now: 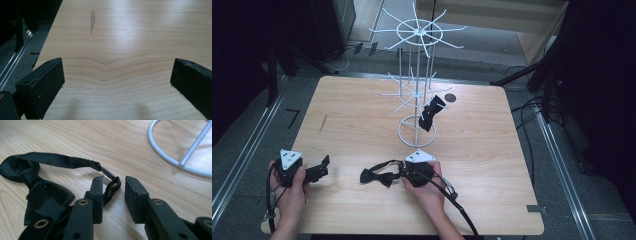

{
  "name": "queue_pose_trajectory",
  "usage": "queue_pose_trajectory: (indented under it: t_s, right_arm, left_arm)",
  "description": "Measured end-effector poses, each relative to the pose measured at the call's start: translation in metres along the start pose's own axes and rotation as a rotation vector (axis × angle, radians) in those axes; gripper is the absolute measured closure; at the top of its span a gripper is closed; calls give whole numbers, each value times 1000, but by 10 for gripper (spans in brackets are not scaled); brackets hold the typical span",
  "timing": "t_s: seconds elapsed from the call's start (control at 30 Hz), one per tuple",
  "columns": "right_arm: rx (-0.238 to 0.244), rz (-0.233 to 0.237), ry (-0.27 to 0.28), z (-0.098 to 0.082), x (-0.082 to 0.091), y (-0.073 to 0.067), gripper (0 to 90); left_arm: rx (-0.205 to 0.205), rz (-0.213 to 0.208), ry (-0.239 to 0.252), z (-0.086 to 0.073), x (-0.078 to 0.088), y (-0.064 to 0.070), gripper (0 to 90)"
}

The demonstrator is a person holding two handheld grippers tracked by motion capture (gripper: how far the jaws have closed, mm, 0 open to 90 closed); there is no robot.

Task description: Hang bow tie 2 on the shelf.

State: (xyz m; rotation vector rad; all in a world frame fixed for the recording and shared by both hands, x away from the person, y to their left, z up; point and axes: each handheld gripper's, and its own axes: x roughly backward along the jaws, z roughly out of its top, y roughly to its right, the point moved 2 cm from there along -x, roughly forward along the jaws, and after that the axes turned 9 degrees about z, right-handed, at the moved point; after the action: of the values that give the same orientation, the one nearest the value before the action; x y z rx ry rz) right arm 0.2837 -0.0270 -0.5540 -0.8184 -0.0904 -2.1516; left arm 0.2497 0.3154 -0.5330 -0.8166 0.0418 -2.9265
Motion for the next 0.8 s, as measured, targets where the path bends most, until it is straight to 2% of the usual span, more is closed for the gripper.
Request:
queue_pose_trajectory:
  t_s: [0.17, 0.2, 0.23, 0.27, 0.33, 0.53, 0.8]
  right_arm:
    - [3, -3, -7, 0, 0, 0, 760]
    - [10, -6, -10, 0, 0, 0, 807]
    - [10, -6, -10, 0, 0, 0, 807]
    - [10, -4, -12, -1, 0, -1, 860]
    - [11, -2, -13, -1, 1, -1, 884]
    - [32, -13, -10, -2, 3, -2, 900]
    - [43, -28, 57, 4, 14, -3, 900]
  left_arm:
    - [0, -1, 0, 0, 0, 0, 0]
    - [-1, -1, 0, 0, 0, 0, 0]
    - [-1, -1, 0, 0, 0, 0, 0]
    - [-1, 0, 0, 0, 0, 0, 0]
    - [-2, 0, 0, 0, 0, 0, 0]
    - [0, 0, -1, 0, 0, 0, 0]
    - [0, 0, 1, 0, 0, 0, 0]
